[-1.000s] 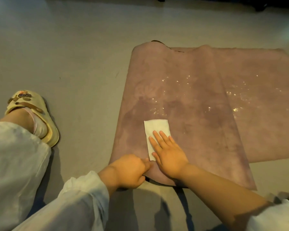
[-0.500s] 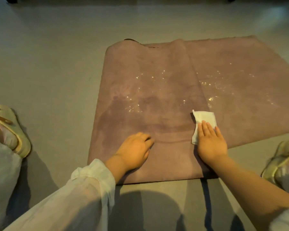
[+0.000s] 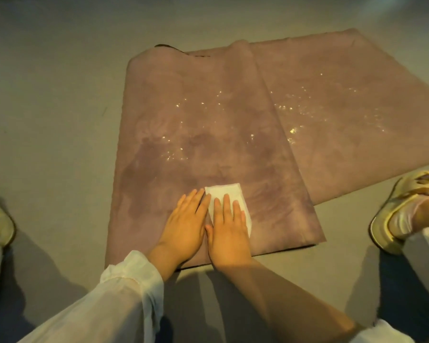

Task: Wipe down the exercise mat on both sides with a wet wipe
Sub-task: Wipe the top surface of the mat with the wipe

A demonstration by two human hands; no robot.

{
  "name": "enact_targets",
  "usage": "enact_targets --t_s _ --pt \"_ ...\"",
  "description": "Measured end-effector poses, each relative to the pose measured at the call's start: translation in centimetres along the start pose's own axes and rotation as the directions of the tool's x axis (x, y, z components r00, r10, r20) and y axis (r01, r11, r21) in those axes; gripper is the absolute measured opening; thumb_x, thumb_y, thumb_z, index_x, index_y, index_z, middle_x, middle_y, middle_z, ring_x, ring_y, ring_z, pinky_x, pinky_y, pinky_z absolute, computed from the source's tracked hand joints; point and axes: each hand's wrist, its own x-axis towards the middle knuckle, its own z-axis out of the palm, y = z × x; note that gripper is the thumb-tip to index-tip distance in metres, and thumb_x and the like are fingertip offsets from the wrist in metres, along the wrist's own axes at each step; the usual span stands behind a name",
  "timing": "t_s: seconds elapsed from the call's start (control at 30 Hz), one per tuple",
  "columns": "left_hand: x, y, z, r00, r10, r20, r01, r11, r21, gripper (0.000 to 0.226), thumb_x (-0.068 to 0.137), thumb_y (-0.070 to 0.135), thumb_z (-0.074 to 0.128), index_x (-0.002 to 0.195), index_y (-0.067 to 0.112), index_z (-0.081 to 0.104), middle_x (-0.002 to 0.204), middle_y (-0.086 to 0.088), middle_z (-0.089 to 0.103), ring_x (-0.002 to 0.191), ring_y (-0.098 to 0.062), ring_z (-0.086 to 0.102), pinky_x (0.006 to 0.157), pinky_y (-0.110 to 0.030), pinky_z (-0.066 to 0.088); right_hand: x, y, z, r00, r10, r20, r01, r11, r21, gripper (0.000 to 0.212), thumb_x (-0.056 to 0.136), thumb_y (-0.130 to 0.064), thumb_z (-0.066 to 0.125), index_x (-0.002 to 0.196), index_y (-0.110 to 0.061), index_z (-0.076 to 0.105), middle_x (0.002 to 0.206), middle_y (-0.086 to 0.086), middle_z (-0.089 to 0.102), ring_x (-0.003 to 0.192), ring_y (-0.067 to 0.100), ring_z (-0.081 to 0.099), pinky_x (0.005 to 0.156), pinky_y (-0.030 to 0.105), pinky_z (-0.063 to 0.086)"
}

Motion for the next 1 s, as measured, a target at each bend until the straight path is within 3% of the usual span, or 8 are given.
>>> enact_targets --t_s 0.13,0.43,0.53,0.6,0.7,0.77,0.87,1.0 --pt "-0.1 0.3 -0.1 1.000 -0.013 -0.002 0.013 0.999 0.033 0.056 0.090 0.006 0.050 0.143 0.004 0.032 0.150 -0.017 0.030 0.140 -0.032 0.026 0.112 -0.036 -0.001 1.0 2.5 0.3 1.000 0.005 0.024 -0.002 0.991 -0.132 0.064 0.099 -0.049 0.015 0.148 -0.019 -0.014 0.157 0.008 -0.017 0.143 0.029 -0.017 0.113 0.041 -0.016" --pt "-0.2 0.4 0.1 1.000 -0.009 -0.013 0.010 0.998 0.068 0.051 0.082 0.001 0.062 0.132 0.001 0.050 0.140 -0.022 0.043 0.131 -0.039 0.040 0.110 -0.045 0.017 0.3 8.8 -1.5 0.897 0.378 -0.227 -0.414 0.900 -0.137 0.062 0.101 -0.034 0.019 0.148 0.000 -0.002 0.157 0.016 -0.004 0.146 0.026 -0.006 0.115 0.038 -0.008" --pt "-0.3 0.3 0.2 1.000 0.008 -0.014 -0.007 0.998 0.062 0.050 0.090 0.005 0.051 0.139 0.004 0.041 0.148 -0.019 0.032 0.139 -0.035 0.027 0.113 -0.038 0.004 0.6 10.6 -3.7 0.799 0.515 -0.312 -0.538 0.843 0.013 0.055 0.102 -0.028 0.022 0.148 0.001 0.010 0.158 0.016 0.002 0.146 0.027 0.000 0.116 0.039 -0.001" --pt "-0.3 0.2 0.3 1.000 -0.002 -0.016 0.003 0.998 0.061 0.050 0.088 0.005 0.054 0.137 0.004 0.044 0.146 -0.020 0.035 0.138 -0.037 0.030 0.113 -0.040 0.007 0.9 12.0 -5.7 0.687 0.638 -0.348 -0.591 0.769 0.243 0.052 0.103 -0.026 0.022 0.148 0.000 0.015 0.158 0.014 0.006 0.146 0.025 0.004 0.116 0.037 0.002" --pt "-0.3 0.3 0.3 1.000 -0.007 -0.017 0.008 0.998 0.064 0.050 0.083 0.002 0.061 0.132 0.002 0.050 0.141 -0.022 0.043 0.132 -0.039 0.038 0.110 -0.044 0.015 1.7 13.5 -9.0 0.515 0.735 -0.441 -0.533 0.677 0.507 0.050 0.104 -0.025 0.022 0.148 -0.003 0.020 0.158 0.010 0.014 0.145 0.022 0.011 0.116 0.034 0.010" --pt "-0.3 0.3 0.3 1.000 -0.007 -0.024 0.009 0.998 0.069 0.050 0.082 0.002 0.063 0.131 0.001 0.052 0.140 -0.022 0.044 0.131 -0.040 0.040 0.110 -0.045 0.016 1.9 13.9 -10.6 0.465 0.680 -0.567 -0.457 0.733 0.504 0.049 0.104 -0.025 0.023 0.147 -0.003 0.023 0.156 0.010 0.019 0.144 0.022 0.016 0.115 0.030 0.011" --pt "-0.3 0.4 0.1 1.000 -0.007 -0.020 0.009 0.998 0.068 0.051 0.084 0.003 0.061 0.133 0.002 0.049 0.142 -0.022 0.041 0.133 -0.040 0.036 0.111 -0.044 0.013 1.7 12.9 -11.1 0.534 0.524 -0.663 -0.367 0.850 0.377 0.048 0.103 -0.023 0.026 0.146 -0.002 0.027 0.153 0.013 0.027 0.142 0.024 0.021 0.113 0.026 0.011" --pt "-0.3 0.4 0.0 1.000 -0.005 -0.013 0.006 0.998 0.064 0.052 0.087 0.005 0.056 0.137 0.003 0.044 0.146 -0.021 0.035 0.137 -0.038 0.029 0.112 -0.041 0.006 0.0 10.4 -7.4 0.778 0.432 -0.457 -0.376 0.902 0.212 0.046 0.101 -0.028 0.033 0.137 -0.003 0.044 0.137 0.018 0.048 0.121 0.034 0.047 0.101 0.042 0.036"
